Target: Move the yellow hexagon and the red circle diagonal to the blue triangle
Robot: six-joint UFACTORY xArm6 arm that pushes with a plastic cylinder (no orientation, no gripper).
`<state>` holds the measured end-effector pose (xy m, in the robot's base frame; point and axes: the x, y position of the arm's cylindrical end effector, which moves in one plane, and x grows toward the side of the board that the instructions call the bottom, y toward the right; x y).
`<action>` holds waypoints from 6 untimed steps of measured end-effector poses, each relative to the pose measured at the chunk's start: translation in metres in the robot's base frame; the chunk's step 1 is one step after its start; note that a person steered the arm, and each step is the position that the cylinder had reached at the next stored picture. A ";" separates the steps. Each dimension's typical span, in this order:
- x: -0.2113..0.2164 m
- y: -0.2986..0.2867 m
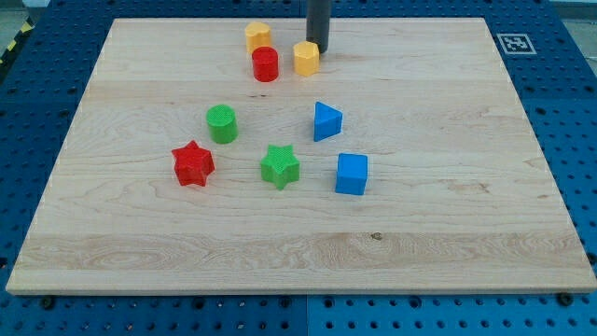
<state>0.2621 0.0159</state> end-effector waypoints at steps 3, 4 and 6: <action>0.067 -0.013; 0.069 -0.011; 0.044 0.033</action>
<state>0.3064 0.0488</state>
